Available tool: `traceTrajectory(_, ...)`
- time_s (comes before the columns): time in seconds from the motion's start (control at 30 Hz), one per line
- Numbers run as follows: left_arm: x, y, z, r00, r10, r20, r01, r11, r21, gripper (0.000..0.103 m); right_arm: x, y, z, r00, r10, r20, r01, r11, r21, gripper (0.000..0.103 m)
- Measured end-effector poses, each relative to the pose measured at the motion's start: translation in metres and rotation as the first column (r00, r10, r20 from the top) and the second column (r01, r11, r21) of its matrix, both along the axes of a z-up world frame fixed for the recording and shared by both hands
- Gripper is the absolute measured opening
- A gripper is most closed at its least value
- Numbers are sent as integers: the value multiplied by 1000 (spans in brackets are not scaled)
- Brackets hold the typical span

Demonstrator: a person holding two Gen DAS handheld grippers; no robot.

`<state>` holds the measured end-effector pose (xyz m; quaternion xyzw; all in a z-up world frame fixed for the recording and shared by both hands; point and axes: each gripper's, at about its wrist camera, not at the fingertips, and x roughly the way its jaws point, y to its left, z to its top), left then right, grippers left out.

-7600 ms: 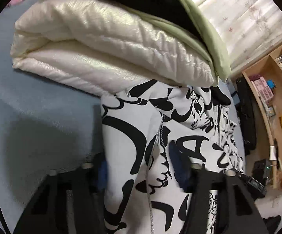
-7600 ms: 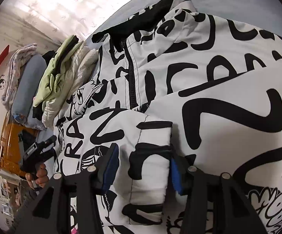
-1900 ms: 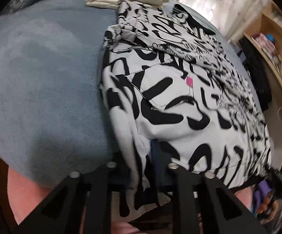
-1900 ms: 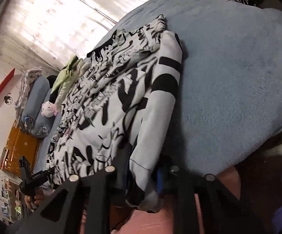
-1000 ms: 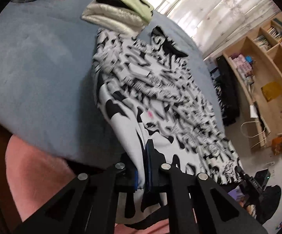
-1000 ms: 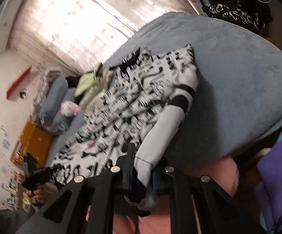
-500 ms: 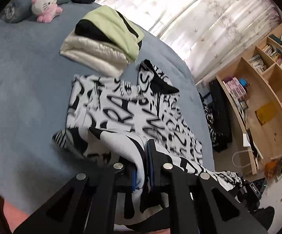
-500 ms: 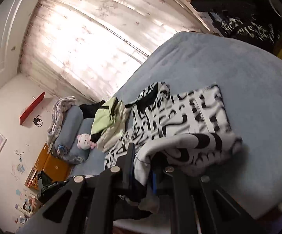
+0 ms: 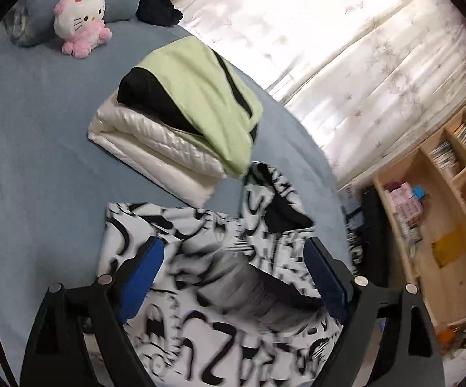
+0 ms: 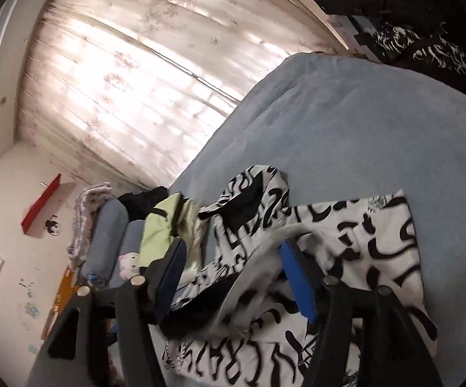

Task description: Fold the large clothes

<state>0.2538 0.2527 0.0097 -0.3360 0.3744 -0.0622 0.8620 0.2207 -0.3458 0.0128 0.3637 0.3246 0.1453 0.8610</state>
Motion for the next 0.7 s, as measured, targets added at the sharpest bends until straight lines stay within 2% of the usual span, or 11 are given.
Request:
traceTrajectory(0.1,21,-6,-23,998,-36,-59,42,994,106,87,16,4,-18,999,2,-41,-5,998,-60,61)
traceTrajectory(0.2,36,-13,-52,988,-87,-126,109,977,184,87,34,8,-45,994,10,-107,-27,987,-157,61)
traceTrajectory(0.3,52,-20,-77,976,-131,-177,171,957,234,86,54,8,-76,982,13,-188,-59,969,-242,61)
traceTrajectory(0.47,77,-34,-114,951,-190,-244,259,920,294,68,84,2,-121,955,18,-295,-109,950,-293,61)
traceTrajectory(0.7,95,-53,-141,927,-248,-282,345,859,378,67,110,15,-146,933,76,-351,-211,907,-365,62)
